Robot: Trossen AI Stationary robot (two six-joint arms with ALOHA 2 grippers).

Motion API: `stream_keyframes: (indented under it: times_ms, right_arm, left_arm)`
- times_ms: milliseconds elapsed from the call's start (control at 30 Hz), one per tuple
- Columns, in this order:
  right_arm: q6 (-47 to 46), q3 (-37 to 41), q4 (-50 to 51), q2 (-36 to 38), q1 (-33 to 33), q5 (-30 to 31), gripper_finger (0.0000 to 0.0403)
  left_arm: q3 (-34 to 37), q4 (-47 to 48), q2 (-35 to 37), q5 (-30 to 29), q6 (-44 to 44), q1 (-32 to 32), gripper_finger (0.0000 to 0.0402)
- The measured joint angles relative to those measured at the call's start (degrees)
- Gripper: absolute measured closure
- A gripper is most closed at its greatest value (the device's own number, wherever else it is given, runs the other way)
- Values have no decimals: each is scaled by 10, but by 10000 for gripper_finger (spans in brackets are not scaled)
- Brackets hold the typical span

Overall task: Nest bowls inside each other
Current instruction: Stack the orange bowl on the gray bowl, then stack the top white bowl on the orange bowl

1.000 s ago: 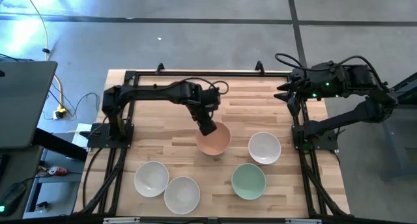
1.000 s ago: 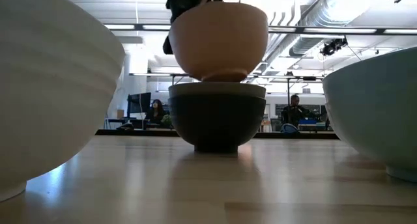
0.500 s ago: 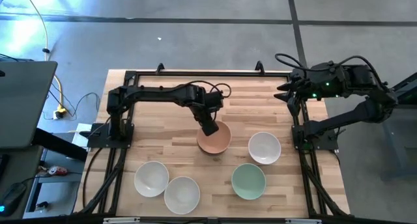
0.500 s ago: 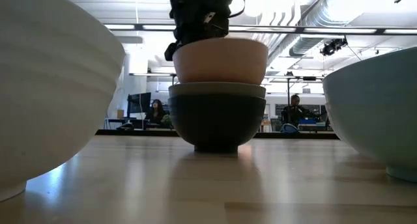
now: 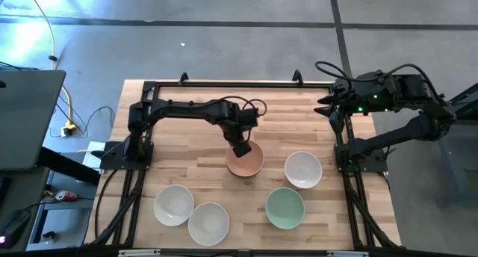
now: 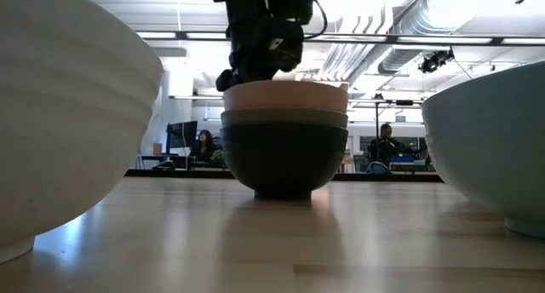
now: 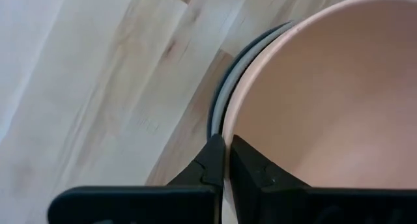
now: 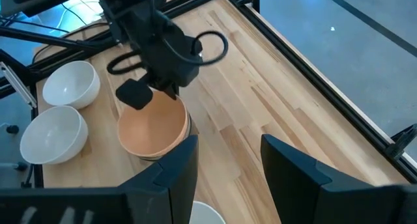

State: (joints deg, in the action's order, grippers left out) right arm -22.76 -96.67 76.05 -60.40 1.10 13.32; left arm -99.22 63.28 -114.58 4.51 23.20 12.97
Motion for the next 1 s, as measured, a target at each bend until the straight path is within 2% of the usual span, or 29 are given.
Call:
stream_keyframes:
  times_ms: [267,367,833,1000]
  right_arm:
    - [-4,0,0,0,0,-5,245]
    - [-5,0,0,0,0,-5,245]
    - [-14,0,0,0,0,-7,245]
    - [-14,0,0,0,0,-7,245]
  left_arm:
    - [0,-3,-10,0,-5,-2,399]
    - [0,-4,-8,-3,-4,-2,387]
    - [-1,-5,-7,4,-18,-1,263]
    - [-28,-2,-7,-2,-29,-1,226]
